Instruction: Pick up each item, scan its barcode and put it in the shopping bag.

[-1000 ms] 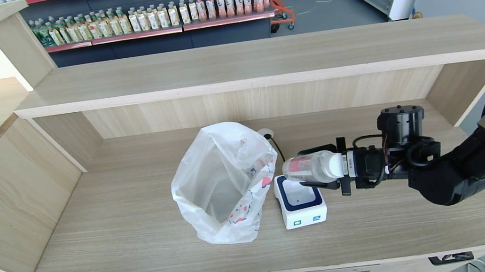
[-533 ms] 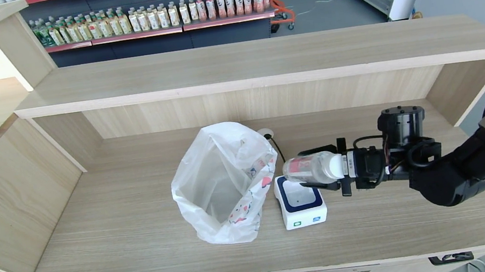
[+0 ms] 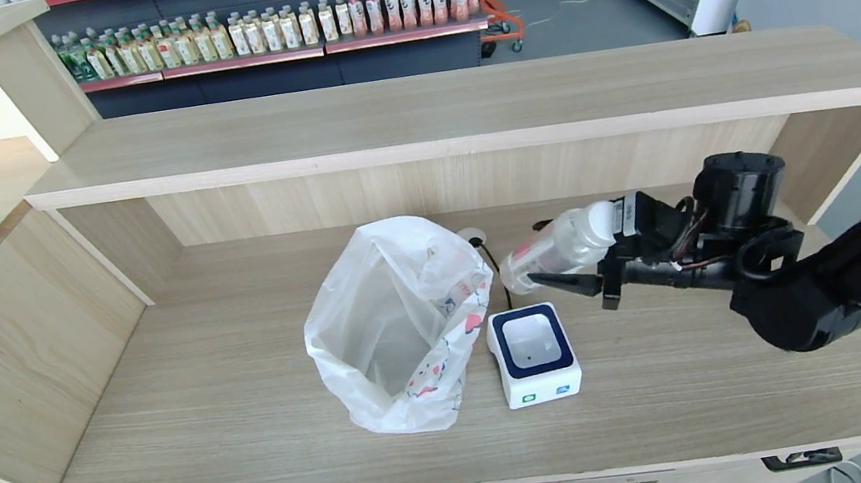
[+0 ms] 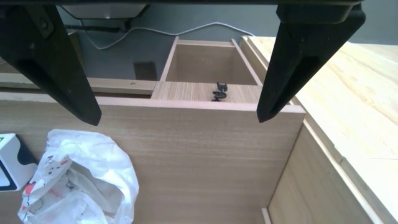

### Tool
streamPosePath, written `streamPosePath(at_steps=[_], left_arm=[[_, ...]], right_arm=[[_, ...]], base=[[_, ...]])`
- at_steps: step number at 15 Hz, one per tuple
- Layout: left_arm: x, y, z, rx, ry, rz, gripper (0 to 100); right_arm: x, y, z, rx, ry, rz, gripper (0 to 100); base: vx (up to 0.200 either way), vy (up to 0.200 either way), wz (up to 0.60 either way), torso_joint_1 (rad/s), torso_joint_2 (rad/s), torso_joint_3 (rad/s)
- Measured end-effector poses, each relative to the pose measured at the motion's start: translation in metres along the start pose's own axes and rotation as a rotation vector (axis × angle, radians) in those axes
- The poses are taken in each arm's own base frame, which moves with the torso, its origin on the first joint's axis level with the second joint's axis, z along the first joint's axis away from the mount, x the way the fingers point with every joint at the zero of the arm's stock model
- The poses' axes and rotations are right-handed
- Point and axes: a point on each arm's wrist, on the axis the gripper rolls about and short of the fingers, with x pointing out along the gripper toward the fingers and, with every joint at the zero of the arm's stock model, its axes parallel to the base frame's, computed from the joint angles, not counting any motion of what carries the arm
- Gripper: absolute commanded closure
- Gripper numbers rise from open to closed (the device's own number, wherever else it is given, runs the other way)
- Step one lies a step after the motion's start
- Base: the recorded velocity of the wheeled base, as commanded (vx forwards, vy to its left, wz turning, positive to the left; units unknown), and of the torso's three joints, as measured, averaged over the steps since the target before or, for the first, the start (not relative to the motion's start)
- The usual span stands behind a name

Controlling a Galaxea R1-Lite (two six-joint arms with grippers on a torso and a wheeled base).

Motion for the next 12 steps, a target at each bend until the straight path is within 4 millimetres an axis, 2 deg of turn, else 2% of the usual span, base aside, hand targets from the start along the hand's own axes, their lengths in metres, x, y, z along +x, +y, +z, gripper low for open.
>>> streamPosePath(at_steps=[3,6,9,12], left_arm=[[0.000,0.000,0.000,0.000,0.000,0.000,0],[0.000,0.000,0.000,0.000,0.000,0.000,0],[0.000,0.000,0.000,0.000,0.000,0.000,0],[0.000,0.000,0.000,0.001,0.000,0.000,0]], right_arm=[[-0.008,-0.020,0.034,0.204,0.008,-0.220,100],[-0.019,-0.027,0.063,0.392,0.076,-0.401,100],[-0.028,-0.018,0.083,0.574,0.146,-0.522,100],[-0.043,-0.002,0.096,0.640,0.203,-0.529,100]], base=[[0.000,0.000,0.00,0.000,0.00,0.000],[0.000,0.000,0.00,0.000,0.00,0.000],[0.000,0.000,0.00,0.000,0.00,0.000],[0.000,0.000,0.00,0.000,0.00,0.000]])
